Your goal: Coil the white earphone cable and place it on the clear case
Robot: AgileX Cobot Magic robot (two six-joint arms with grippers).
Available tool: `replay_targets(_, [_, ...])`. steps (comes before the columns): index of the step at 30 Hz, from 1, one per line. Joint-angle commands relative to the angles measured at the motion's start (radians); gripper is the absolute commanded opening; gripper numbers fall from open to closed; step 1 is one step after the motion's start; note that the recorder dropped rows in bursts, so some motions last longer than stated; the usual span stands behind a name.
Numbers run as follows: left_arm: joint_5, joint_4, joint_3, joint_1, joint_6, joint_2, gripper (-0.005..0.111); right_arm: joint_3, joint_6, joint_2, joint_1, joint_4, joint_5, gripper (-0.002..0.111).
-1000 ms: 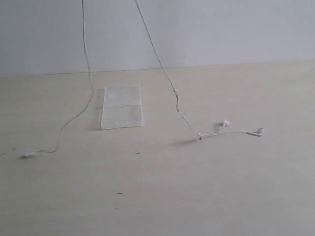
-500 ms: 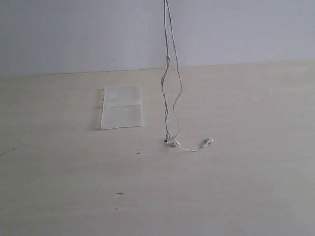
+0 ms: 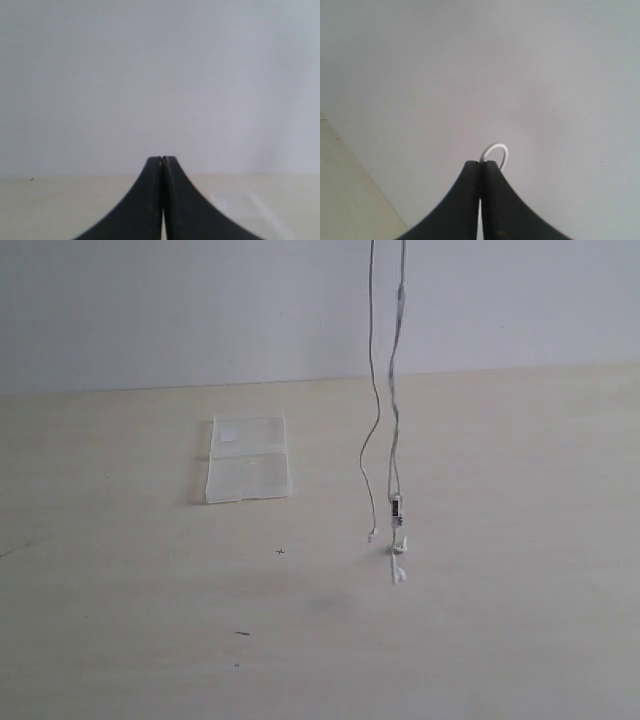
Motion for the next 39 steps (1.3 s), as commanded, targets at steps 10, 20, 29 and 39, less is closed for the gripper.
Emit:
replay_targets(10, [-0.26, 0.004, 0.002, 0.004, -0.369, -0.006, 0.0, -0.003, 0.087, -0.019, -0.001, -0.048, -0.108, 0.0])
replay_targets(20, [-0.539, 1.095, -0.079, 0.002, -1.201, 0.393, 0.0, -0.064, 0.33, -0.019, -0.001, -0.25, -0.038, 0.0])
replay_targets(29, [-0.871, 1.282, -0.365, 0.002, -1.197, 0.999, 0.0, -0.064, 0.33, -0.019, -0.001, -0.211, -0.031, 0.0])
replay_targets(39, [-1.005, 1.28, -0.551, -0.181, -1.163, 1.392, 0.037, -0.064, 0.325, -0.019, -0.001, -0.168, -0.017, 0.0])
